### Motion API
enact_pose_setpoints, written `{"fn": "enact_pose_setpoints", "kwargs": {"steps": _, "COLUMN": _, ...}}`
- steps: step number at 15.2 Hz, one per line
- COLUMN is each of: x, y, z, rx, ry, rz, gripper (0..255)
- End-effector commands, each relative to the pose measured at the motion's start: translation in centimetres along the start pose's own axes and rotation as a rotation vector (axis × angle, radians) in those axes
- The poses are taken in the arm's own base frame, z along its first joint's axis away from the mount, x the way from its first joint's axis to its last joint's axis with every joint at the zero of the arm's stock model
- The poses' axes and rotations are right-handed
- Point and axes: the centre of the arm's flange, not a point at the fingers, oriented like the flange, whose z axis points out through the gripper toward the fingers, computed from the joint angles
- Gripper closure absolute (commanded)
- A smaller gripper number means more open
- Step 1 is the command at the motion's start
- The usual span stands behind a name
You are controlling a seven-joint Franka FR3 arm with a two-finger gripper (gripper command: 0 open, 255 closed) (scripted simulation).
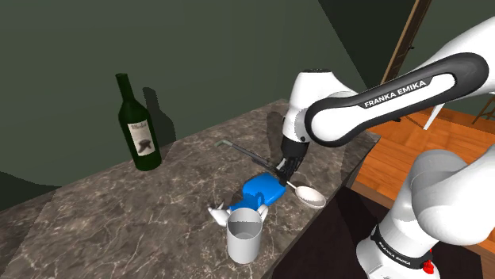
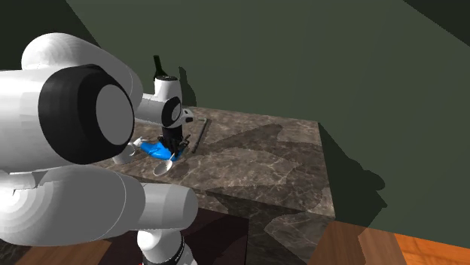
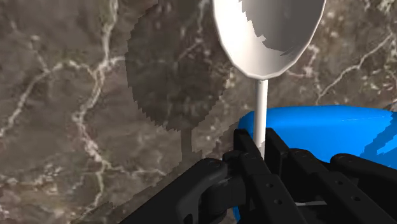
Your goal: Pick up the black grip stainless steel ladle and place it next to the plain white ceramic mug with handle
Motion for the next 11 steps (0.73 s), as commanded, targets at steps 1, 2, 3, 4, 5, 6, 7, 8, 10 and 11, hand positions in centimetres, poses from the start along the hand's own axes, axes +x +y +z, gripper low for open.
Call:
{"fn": "enact_pose_setpoints", "kwargs": {"steps": 1, "x": -0.5, "y": 0.2, "z": 0.7, "rx": -0.006, "ry": -0.026, "rz": 0.001, "gripper": 255}}
{"fn": "enact_pose_setpoints", "kwargs": {"steps": 2, "x": -0.5, "y": 0.2, "z": 0.7, "rx": -0.006, "ry": -0.026, "rz": 0.001, "gripper": 255}}
{"fn": "enact_pose_setpoints", "kwargs": {"steps": 3, "x": -0.5, "y": 0.2, "z": 0.7, "rx": -0.006, "ry": -0.026, "rz": 0.001, "gripper": 255}}
{"fn": "enact_pose_setpoints", "kwargs": {"steps": 4, "x": -0.3, "y": 0.3, "z": 0.6, "rx": -0.006, "ry": -0.026, "rz": 0.001, "gripper": 0}}
{"fn": "enact_pose_setpoints", "kwargs": {"steps": 5, "x": -0.4, "y": 0.3, "z": 0.8, "rx": -0.007, "ry": -0.026, "rz": 0.001, "gripper": 0}}
{"fn": "enact_pose_setpoints", "kwargs": {"steps": 6, "x": -0.4, "y": 0.4, "z": 0.8, "rx": -0.007, "ry": -0.026, "rz": 0.001, "gripper": 0}}
{"fn": "enact_pose_setpoints", "kwargs": {"steps": 7, "x": -0.4, "y": 0.3, "z": 0.7, "rx": -0.007, "ry": -0.026, "rz": 0.001, "gripper": 0}}
{"fn": "enact_pose_setpoints", "kwargs": {"steps": 8, "x": -0.4, "y": 0.3, "z": 0.8, "rx": -0.007, "ry": -0.026, "rz": 0.001, "gripper": 0}}
{"fn": "enact_pose_setpoints", "kwargs": {"steps": 10, "x": -0.4, "y": 0.2, "z": -0.6, "rx": -0.006, "ry": -0.026, "rz": 0.001, "gripper": 0}}
{"fn": "enact_pose_setpoints", "kwargs": {"steps": 11, "x": -0.4, "y": 0.2, "z": -1.9, "rx": -0.006, "ry": -0.026, "rz": 0.001, "gripper": 0}}
